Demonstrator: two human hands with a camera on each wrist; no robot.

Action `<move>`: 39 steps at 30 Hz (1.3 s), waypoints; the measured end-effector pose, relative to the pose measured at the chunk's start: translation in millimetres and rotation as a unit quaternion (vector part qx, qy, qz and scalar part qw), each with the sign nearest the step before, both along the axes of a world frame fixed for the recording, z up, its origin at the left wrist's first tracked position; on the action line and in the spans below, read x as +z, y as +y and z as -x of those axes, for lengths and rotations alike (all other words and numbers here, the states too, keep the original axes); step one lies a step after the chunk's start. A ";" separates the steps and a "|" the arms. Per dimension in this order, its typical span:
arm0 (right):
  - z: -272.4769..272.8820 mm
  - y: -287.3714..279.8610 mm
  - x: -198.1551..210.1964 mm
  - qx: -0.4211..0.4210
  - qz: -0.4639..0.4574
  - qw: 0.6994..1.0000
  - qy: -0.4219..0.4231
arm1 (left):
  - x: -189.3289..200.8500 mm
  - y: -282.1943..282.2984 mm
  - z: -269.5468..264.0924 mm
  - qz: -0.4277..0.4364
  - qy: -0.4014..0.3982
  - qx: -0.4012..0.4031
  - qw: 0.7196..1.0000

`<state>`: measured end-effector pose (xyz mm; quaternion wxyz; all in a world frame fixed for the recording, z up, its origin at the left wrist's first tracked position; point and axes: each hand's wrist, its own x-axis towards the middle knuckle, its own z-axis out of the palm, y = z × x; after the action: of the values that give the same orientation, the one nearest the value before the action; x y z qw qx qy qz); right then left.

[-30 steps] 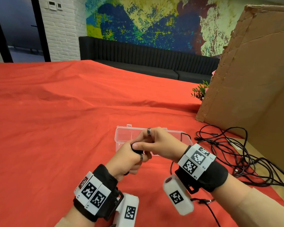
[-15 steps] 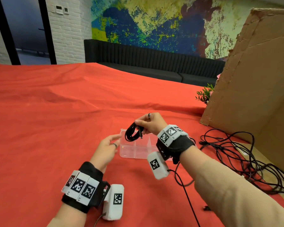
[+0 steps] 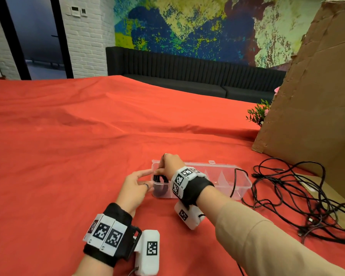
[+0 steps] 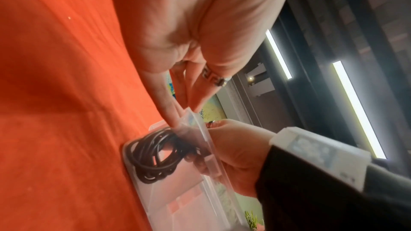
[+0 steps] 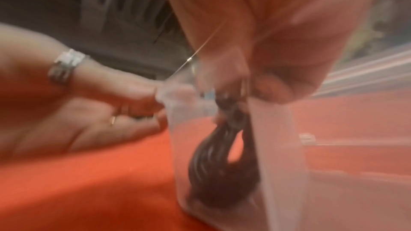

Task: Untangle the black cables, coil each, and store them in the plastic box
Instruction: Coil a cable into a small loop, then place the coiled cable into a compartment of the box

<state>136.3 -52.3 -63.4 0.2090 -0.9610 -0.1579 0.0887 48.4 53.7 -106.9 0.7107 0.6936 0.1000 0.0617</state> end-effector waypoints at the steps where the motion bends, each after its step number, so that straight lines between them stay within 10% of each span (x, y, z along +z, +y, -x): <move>1: 2.1 1.1 -1.7 0.001 0.015 1.000 -0.016 | -1.3 0.1 -0.9 0.006 -0.002 0.001 1.000; 29: 39.5 -19.1 3.9 0.071 0.192 0.978 -0.026 | -2.1 -0.2 1.0 0.037 -0.028 -0.015 0.999; 35: 44.1 -40.0 2.9 0.033 -0.062 0.996 -0.053 | -2.6 -0.3 0.7 0.055 -0.020 -0.018 0.998; 39: 69.7 -83.1 34.7 -0.057 -0.332 0.917 -0.212 | -1.0 -0.6 2.2 0.051 -0.015 -0.021 0.998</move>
<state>66.5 -135.3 -28.8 0.4822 -0.8400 -0.1643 -0.1868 46.2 53.1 -107.9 0.7476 0.6575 0.0774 0.0520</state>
